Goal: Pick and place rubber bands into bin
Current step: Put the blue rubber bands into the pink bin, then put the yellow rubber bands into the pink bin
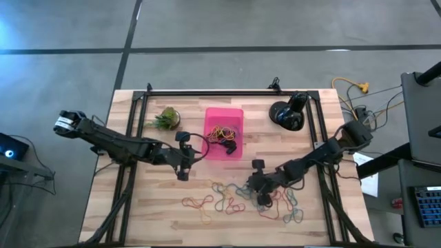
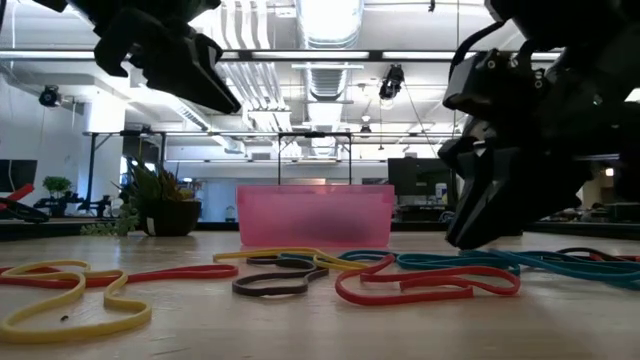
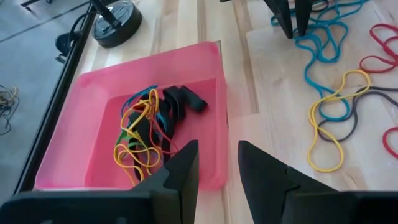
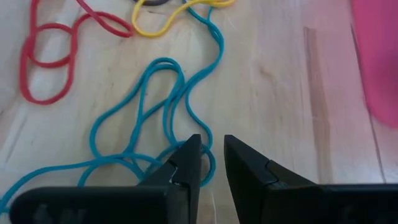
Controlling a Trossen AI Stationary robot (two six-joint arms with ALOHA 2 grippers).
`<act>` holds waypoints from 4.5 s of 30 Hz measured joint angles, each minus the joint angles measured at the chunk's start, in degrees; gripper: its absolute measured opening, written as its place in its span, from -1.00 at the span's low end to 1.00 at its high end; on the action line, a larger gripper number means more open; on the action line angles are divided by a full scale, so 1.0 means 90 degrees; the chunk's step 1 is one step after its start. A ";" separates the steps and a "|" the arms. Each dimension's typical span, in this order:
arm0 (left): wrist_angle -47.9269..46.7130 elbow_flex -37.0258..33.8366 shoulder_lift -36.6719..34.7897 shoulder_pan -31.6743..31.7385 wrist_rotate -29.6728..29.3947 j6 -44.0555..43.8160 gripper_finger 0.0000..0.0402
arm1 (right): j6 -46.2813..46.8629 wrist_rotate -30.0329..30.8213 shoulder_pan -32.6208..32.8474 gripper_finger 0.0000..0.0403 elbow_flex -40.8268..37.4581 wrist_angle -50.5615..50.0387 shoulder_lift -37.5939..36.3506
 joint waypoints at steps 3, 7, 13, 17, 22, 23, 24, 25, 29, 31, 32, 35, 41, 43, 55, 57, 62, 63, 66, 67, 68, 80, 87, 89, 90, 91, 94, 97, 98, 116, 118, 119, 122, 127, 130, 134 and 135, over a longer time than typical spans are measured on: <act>0.0005 0.0000 0.0000 0.0000 -0.0002 0.0000 -0.52 | 0.0048 0.0000 -0.0031 -0.69 -0.0002 -0.0081 0.0006; 0.0004 0.0000 0.0001 0.0000 0.0000 0.0000 -0.52 | 0.0213 -0.0003 -0.0028 -0.69 -0.0002 -0.0192 0.0006; 0.0004 0.0000 0.0002 0.0000 0.0000 0.0000 -0.52 | 0.0302 -0.0023 -0.0025 -0.69 -0.0002 -0.0259 0.0006; 0.0002 0.0000 0.0002 0.0000 0.0000 0.0000 -0.52 | 0.0581 -0.0139 -0.0026 -0.69 0.0005 -0.0440 0.0001; 0.0002 0.0000 0.0002 0.0000 0.0000 0.0000 -0.52 | 0.0619 -0.0179 -0.0026 -0.69 0.0005 -0.0459 -0.0004; 0.0005 0.0000 0.0002 0.0000 0.0000 0.0000 -0.52 | 0.0627 -0.0189 -0.0026 -0.69 0.0005 -0.0463 -0.0004; 0.0003 0.0000 0.0002 0.0000 0.0000 0.0000 -0.52 | 0.0657 -0.0211 -0.0026 -0.69 0.0005 -0.0466 -0.0004; 0.0002 0.0000 0.0002 0.0000 0.0000 0.0000 -0.52 | 0.0703 -0.0259 -0.0027 -0.69 0.0005 -0.0478 -0.0004; 0.0002 0.0000 0.0002 0.0000 0.0000 0.0000 -0.52 | 0.0758 -0.0304 -0.0031 -0.69 0.0005 -0.0518 -0.0006; 0.0002 0.0000 0.0002 -0.0001 0.0000 0.0000 -0.52 | 0.0760 -0.0308 -0.0037 -0.69 0.0005 -0.0527 -0.0006; 0.0004 0.0000 0.0002 -0.0002 0.0000 0.0000 -0.52 | 0.0782 -0.0316 -0.0056 -0.69 0.0005 -0.0533 -0.0006; 0.0005 0.0000 0.0002 -0.0003 0.0000 0.0000 -0.52 | 0.0801 -0.0347 -0.0077 -0.70 0.0005 -0.0559 -0.0006; 0.0003 0.0000 0.0005 -0.0002 0.0000 0.0000 -0.52 | 0.0442 -0.0355 -0.0085 -0.93 0.0005 -0.0579 0.0001; 0.0004 0.0000 0.0005 -0.0002 0.0001 0.0002 -0.52 | 0.0373 -0.0320 -0.0084 -0.95 0.0011 -0.0588 0.0001; 0.0005 0.0000 0.0007 -0.0002 0.0003 0.0005 -0.52 | -0.0548 0.0617 0.0107 -0.96 0.0378 -0.0775 -0.0210; 0.0002 0.0000 0.0007 -0.0002 0.0003 0.0007 -0.52 | -0.0702 0.0812 0.0199 -0.96 0.0420 -0.0817 -0.0261; 0.0020 0.0000 0.0007 0.0000 0.0003 0.0007 -0.52 | -0.1123 0.1610 0.0460 -0.96 0.0532 -0.0838 -0.0416; 0.0022 0.0000 0.0007 0.0000 0.0005 0.0010 -0.52 | -0.1166 0.1782 0.0519 -0.96 0.0559 -0.0851 -0.0440; 0.0051 -0.0002 0.0007 0.0000 0.0003 0.0010 -0.52 | -0.1405 0.2319 0.0686 -0.96 0.0598 -0.0877 -0.0590; 0.0053 -0.0005 0.0007 0.0000 0.0003 0.0010 -0.52 | -0.1497 0.2503 0.0741 -0.96 0.0625 -0.0861 -0.0639; 0.0054 -0.0013 0.0007 0.0000 0.0003 0.0010 -0.52 | -0.1580 0.2695 0.0790 -0.96 0.0642 -0.0855 -0.0692; 0.0073 -0.0044 0.0007 0.0000 0.0003 0.0014 -0.52 | -0.3313 0.4075 0.0980 -0.96 0.1511 -0.0842 -0.0926; 0.0075 -0.0070 0.0007 0.0000 0.0003 0.0015 -0.52 | -0.4230 0.4059 0.0437 -0.96 0.2008 -0.0839 -0.0926; 0.0077 -0.0070 0.0007 0.0000 0.0003 0.0013 -0.52 | -0.4368 0.4046 0.0189 -0.96 0.2079 -0.0843 -0.0926; 0.0078 -0.0070 0.0007 0.0000 0.0003 0.0015 -0.52 | -0.4426 0.4039 0.0040 -0.96 0.2100 -0.0843 -0.0926; 0.0078 -0.0070 0.0007 0.0000 0.0003 0.0015 -0.52 | -0.4449 0.4020 -0.0118 -0.96 0.2120 -0.0843 -0.0926; 0.0078 -0.0070 0.0007 0.0000 0.0003 0.0015 -0.52 | -0.4458 0.3713 -0.0660 -0.96 0.2133 -0.0830 -0.0926; 0.0075 -0.0073 0.0007 0.0000 0.0003 0.0015 -0.52 | -0.4413 0.3135 -0.1215 -0.96 0.2114 -0.0812 -0.0924; 0.0075 -0.0073 0.0007 0.0000 0.0003 0.0015 -0.52 | -0.4365 0.2951 -0.1398 -0.96 0.2110 -0.0813 -0.0924; 0.0069 -0.0097 0.0007 -0.0002 0.0003 0.0019 -0.52 | -0.2959 -0.0053 -0.3412 -0.96 0.1996 -0.0811 -0.0866; 0.0071 -0.0100 0.0007 -0.0002 0.0003 0.0019 -0.52 | -0.2859 -0.0170 -0.3432 -0.96 0.1996 -0.0791 -0.0834; 0.0073 -0.0100 0.0007 -0.0002 0.0003 0.0019 -0.52 | -0.2844 -0.0278 -0.3448 -0.96 0.1996 -0.0809 -0.0816; 0.0074 -0.0100 0.0007 -0.0002 0.0002 0.0019 -0.52 | -0.2745 -0.0585 -0.3476 -0.95 0.1996 -0.0806 -0.0731; 0.0077 -0.0097 0.0019 -0.0002 0.0003 0.0019 -0.52 | -0.2435 -0.1150 -0.3612 -0.81 0.1996 -0.0815 -0.0727; 0.0073 -0.0100 0.0022 0.0000 0.0003 0.0019 -0.52 | -0.2434 -0.1191 -0.3629 -0.67 0.1996 -0.0817 -0.0727; 0.0073 -0.0100 0.0022 0.0000 0.0003 0.0019 -0.52 | -0.2509 -0.1215 -0.3618 -0.50 0.1996 -0.0869 -0.0727; 0.0073 -0.0100 0.0024 0.0000 0.0003 0.0019 -0.52 | -0.2491 -0.1214 -0.3617 -0.46 0.1996 -0.0901 -0.0727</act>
